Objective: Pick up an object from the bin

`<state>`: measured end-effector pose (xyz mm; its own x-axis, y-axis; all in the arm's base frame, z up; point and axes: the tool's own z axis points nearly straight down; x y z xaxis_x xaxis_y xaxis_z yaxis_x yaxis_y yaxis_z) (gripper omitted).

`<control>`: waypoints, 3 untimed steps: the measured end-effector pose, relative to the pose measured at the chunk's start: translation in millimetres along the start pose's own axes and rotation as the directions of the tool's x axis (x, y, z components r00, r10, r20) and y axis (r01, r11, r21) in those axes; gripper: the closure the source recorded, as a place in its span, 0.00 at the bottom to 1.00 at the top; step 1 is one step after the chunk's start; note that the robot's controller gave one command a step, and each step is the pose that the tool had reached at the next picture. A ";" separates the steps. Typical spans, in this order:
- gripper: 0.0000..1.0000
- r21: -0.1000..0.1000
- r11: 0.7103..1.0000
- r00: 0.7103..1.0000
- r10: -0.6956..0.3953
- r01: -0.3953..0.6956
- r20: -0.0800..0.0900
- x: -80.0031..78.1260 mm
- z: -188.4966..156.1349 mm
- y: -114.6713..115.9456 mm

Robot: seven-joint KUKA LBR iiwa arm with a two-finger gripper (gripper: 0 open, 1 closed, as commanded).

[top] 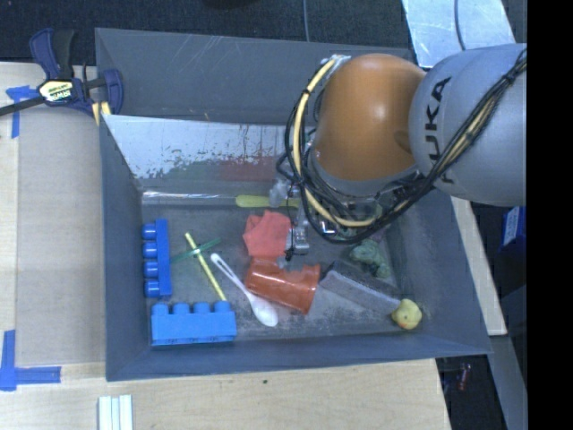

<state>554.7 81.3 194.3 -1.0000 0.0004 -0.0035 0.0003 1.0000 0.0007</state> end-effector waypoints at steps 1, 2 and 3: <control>0.00 -0.001 0.993 0.993 0.122 -0.122 0.003 -5.1 43.8 -16.0; 0.00 0.000 0.989 0.989 0.150 -0.150 -0.001 -4.6 62.2 -17.6; 0.00 -0.003 1.000 1.000 0.016 -0.016 0.013 -25.0 92.6 -43.1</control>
Offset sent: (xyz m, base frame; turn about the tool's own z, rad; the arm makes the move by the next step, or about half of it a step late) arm 0.0063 -0.0091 -0.0259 0.0814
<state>580.0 38.2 101.8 -0.9997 0.0167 -0.0163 0.0166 0.9999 0.0042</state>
